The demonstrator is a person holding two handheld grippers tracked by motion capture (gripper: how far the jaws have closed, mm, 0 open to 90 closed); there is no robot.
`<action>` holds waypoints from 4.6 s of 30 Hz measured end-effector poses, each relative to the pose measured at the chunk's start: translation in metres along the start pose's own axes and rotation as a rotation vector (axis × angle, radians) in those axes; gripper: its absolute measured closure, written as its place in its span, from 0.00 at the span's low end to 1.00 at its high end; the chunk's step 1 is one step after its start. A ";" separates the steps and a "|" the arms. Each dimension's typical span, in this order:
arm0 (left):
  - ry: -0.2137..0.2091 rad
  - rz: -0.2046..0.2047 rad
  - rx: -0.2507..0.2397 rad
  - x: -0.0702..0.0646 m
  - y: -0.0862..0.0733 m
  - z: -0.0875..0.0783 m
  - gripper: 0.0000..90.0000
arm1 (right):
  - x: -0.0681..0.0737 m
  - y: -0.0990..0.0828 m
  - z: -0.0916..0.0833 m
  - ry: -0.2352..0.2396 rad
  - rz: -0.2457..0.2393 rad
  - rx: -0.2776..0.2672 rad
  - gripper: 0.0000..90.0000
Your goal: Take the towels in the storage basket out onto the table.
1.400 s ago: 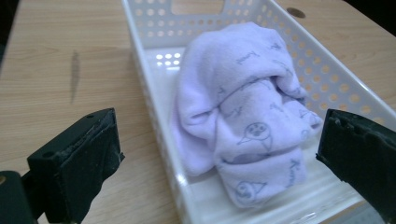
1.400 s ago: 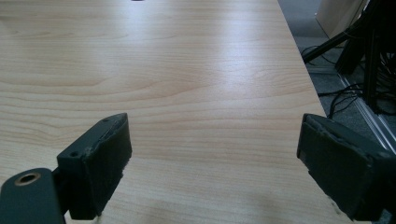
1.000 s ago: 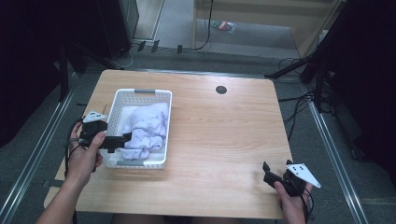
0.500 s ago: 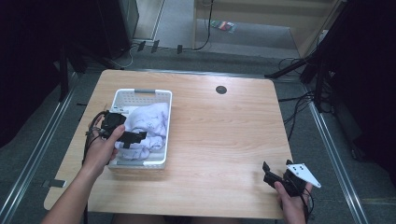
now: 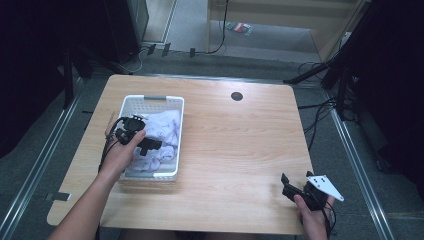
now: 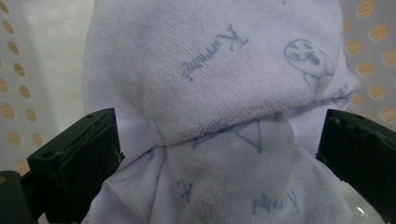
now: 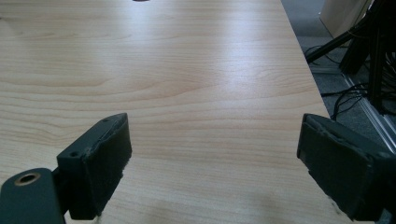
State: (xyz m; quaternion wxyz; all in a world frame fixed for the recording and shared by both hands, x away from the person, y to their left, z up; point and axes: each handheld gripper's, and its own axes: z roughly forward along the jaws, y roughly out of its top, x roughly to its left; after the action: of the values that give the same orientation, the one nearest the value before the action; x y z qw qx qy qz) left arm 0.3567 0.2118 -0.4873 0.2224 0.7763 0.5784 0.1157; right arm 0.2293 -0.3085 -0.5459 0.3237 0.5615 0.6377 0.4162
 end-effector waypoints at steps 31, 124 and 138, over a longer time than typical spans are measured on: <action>0.112 0.040 0.143 -0.015 0.008 0.027 0.41 | 0.000 0.000 0.000 0.002 -0.002 -0.001 0.11; -0.049 0.099 -0.001 -0.160 0.111 -0.040 0.64 | -0.003 0.000 -0.001 0.027 0.016 -0.009 0.11; -0.101 0.014 -0.034 -0.174 0.102 -0.009 0.63 | -0.003 0.000 -0.001 0.028 0.016 -0.010 0.11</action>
State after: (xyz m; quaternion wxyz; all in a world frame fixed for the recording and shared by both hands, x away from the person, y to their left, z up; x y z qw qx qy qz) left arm 0.3860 0.0251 -0.4168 0.2639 0.7813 0.5587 0.0877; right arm 0.2288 -0.3120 -0.5460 0.3140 0.5591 0.6357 0.4298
